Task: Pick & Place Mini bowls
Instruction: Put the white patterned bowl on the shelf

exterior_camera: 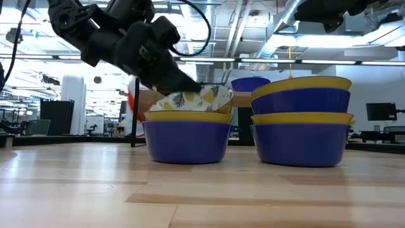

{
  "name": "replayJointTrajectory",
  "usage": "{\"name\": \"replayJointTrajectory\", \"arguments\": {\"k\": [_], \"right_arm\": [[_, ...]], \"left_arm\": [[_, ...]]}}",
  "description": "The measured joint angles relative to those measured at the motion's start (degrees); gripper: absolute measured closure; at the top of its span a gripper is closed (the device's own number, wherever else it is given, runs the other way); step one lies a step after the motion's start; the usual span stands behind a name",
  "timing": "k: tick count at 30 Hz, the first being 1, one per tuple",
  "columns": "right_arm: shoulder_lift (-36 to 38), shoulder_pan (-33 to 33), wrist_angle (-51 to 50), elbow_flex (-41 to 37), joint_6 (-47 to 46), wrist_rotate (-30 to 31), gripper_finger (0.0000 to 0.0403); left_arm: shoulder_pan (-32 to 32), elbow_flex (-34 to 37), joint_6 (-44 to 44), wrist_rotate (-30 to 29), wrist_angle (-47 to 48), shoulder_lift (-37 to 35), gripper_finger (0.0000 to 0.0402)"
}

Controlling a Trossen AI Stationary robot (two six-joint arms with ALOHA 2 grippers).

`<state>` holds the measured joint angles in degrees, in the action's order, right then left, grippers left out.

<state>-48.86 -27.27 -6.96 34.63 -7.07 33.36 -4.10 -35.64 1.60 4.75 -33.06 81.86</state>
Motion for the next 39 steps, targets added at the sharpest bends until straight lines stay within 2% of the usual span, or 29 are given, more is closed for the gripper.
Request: {"name": "replayJointTrajectory", "arguments": {"k": [7,28,39], "right_arm": [[0.00,0.00,0.07,0.00,0.02,-0.02,0.0310],[0.00,0.00,0.11,0.00,0.17,0.31,0.0310],[0.02,0.02,0.07,0.00,0.15,0.35,0.0310]], "left_arm": [[0.00,-0.02,-1.48,-0.04,2.36,-3.52,0.0394],[-0.13,-0.04,-4.08,-1.06,2.70,-4.60,0.0395],[-0.12,-0.07,-3.31,-4.06,4.74,-11.28,0.0395]]}}
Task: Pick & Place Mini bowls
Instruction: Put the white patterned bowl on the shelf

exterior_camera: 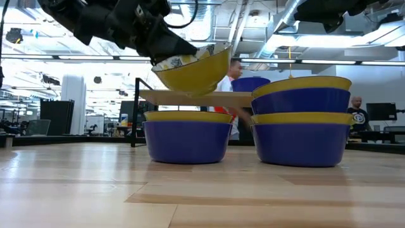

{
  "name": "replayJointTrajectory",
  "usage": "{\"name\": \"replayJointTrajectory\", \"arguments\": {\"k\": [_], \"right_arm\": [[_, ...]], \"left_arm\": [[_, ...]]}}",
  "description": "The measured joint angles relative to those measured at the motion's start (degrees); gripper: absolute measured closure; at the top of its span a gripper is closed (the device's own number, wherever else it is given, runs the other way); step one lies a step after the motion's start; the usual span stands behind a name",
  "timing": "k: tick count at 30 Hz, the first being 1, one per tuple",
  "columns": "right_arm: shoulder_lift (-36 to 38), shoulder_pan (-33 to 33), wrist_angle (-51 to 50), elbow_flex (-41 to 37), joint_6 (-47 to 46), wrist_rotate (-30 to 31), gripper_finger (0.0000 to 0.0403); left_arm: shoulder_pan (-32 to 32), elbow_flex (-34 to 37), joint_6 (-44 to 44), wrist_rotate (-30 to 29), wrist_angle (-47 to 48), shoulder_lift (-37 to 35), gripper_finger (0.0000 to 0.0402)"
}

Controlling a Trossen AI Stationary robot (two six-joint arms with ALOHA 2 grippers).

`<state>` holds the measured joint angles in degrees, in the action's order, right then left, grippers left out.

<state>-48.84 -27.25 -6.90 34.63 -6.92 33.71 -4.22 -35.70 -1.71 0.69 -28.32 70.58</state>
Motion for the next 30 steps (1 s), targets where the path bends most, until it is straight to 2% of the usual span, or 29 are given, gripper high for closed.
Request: {"name": "replayJointTrajectory", "arguments": {"k": [7,14,23,30], "right_arm": [[-0.02,0.00,0.00,0.00,0.00,0.00,0.0310],[-0.02,-0.01,0.00,0.00,0.00,0.00,0.0310],[-0.02,0.00,0.09,0.00,0.44,0.00,0.0310],[-0.01,0.02,0.11,0.00,0.77,1.31,0.0310]], "left_arm": [[1.68,0.00,1.46,-3.94,0.52,-5.45,0.0395],[7.16,0.00,2.75,-8.98,2.45,-12.06,0.0394],[21.75,0.00,1.00,-10.46,4.08,-15.11,0.0394],[34.32,0.00,-5.70,-6.37,4.02,-14.74,0.0394]]}}
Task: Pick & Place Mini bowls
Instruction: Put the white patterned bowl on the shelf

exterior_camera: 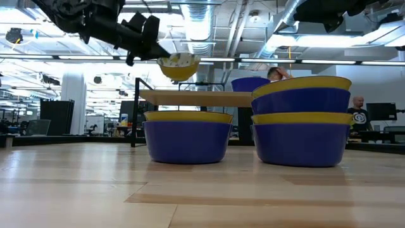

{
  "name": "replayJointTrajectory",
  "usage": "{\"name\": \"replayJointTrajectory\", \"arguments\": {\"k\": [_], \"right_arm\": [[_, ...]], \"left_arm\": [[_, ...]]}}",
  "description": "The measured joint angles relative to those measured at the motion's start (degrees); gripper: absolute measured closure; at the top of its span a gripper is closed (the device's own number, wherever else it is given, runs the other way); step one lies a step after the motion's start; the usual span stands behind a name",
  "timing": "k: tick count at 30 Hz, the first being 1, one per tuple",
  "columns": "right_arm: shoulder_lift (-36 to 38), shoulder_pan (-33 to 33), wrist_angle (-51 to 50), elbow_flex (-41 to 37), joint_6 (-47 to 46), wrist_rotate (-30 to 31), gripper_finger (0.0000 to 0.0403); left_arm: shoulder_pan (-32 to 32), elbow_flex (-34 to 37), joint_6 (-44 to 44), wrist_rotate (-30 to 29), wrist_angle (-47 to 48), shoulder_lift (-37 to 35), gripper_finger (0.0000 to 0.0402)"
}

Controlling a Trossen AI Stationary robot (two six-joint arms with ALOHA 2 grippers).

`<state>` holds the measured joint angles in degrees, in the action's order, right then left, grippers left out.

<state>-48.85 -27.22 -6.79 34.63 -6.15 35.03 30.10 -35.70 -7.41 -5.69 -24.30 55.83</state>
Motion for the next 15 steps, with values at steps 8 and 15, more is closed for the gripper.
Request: {"name": "replayJointTrajectory", "arguments": {"k": [8,15], "right_arm": [[0.00,1.40,0.00,0.00,0.11,0.09,0.0310],[0.01,3.06,-0.06,0.00,0.13,-0.30,0.0310]], "left_arm": [[8.54,0.00,-5.72,1.58,0.76,1.83,0.0394],[9.91,-0.15,-8.38,2.86,-1.42,7.96,0.0394]]}}
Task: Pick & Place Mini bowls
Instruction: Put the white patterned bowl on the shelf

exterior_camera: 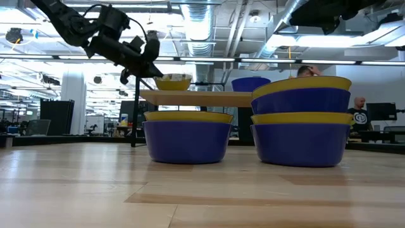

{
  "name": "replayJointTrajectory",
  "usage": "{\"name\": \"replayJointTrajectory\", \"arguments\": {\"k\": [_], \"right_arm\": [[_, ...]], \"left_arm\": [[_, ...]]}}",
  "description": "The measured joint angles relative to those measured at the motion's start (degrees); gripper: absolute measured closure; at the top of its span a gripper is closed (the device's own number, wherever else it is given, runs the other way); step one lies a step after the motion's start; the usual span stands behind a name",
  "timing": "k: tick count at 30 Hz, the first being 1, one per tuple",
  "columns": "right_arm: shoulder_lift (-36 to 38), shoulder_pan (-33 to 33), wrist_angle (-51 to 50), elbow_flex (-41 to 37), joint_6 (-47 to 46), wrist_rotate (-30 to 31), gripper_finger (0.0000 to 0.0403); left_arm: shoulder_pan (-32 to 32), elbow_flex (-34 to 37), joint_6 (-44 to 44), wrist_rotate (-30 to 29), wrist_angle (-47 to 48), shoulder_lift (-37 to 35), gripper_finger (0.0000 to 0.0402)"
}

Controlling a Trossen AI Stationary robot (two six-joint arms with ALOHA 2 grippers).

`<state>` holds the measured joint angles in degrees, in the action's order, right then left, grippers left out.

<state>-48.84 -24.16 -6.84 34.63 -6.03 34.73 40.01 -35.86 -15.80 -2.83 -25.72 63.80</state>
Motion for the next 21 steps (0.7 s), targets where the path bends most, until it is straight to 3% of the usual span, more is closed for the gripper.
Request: {"name": "replayJointTrajectory", "arguments": {"k": [21], "right_arm": [[-0.01,0.00,-0.55,0.00,-0.02,-0.18,0.0310]], "left_arm": [[-0.02,0.13,-2.03,1.30,-1.48,1.24,0.0357]]}}
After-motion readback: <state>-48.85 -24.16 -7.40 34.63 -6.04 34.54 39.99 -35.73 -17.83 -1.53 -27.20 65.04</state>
